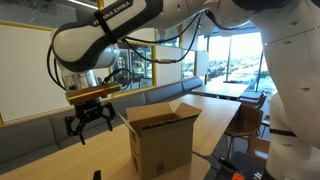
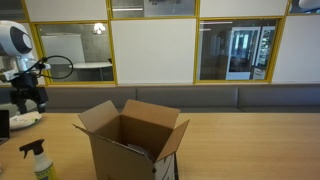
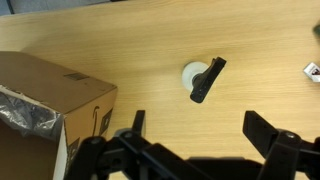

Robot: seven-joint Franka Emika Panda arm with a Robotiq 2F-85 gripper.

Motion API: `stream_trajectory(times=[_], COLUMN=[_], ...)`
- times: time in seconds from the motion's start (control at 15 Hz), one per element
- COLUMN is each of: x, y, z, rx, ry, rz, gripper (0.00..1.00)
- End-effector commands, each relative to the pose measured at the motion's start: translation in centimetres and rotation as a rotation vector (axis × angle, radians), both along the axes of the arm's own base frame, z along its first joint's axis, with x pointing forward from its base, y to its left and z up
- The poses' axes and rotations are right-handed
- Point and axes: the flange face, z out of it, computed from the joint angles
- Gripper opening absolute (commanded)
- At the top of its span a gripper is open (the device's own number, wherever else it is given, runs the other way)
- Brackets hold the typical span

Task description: Pick up the objects from the table and put them in the box.

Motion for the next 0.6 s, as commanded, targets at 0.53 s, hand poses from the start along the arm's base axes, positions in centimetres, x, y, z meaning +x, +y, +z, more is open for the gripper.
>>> stream_trajectory(times=[0.53], x=[-4.3], y=[1.8], z=[-3.5], rx=[0.146], ry=[-0.112], rz=[-0.063], gripper=[1.0])
